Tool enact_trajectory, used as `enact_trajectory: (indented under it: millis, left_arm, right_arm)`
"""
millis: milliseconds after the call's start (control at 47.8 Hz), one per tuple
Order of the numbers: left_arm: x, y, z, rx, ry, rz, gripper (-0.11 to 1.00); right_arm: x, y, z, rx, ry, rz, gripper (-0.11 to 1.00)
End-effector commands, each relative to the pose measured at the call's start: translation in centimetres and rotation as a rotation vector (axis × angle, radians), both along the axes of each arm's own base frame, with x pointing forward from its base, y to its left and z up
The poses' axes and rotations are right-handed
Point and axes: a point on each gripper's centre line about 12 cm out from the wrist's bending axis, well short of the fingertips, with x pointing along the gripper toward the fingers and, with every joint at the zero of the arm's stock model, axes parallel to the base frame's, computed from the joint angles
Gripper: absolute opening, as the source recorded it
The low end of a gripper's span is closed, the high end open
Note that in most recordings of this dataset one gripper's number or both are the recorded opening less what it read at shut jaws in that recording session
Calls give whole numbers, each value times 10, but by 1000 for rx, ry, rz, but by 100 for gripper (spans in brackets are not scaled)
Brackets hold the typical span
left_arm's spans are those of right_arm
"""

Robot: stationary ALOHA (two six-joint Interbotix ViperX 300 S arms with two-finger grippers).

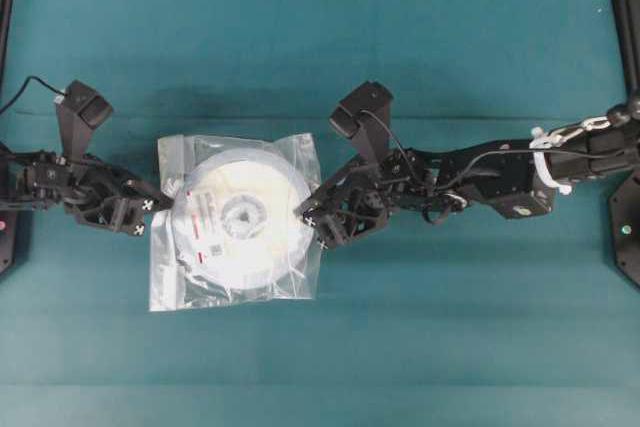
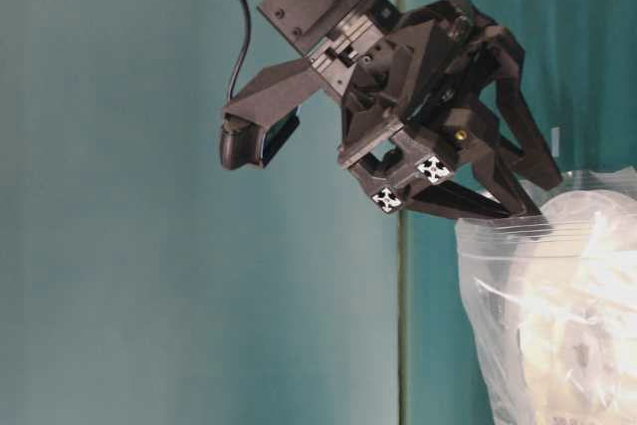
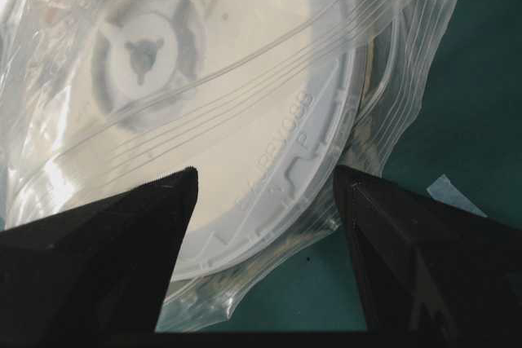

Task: Take out the reel from the clear zip bag.
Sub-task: 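Reach the right gripper into the bag opening toward the white reel, then grip the reel's rim with the right gripper inside the bag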

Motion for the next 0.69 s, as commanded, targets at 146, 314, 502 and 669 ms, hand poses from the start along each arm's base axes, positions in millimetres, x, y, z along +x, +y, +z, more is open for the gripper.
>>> enact_trajectory:
  millis: [146,314,502,669]
  left_arm:
    - [5,1,6,7,-29,-4,0]
    - [5,1,7,7,-32,-4,0]
    - [5,1,8,7,-35,-4,0]
    - [5,1,8,8,-38,-4,0]
  right_arm:
    - [3,2,4,8,-16,-6,84]
    - [4,3,-2,9,-4,-1,84]
    - [4,4,-7,9,6,0,84]
    - [4,4,-7,11,5,-2,84]
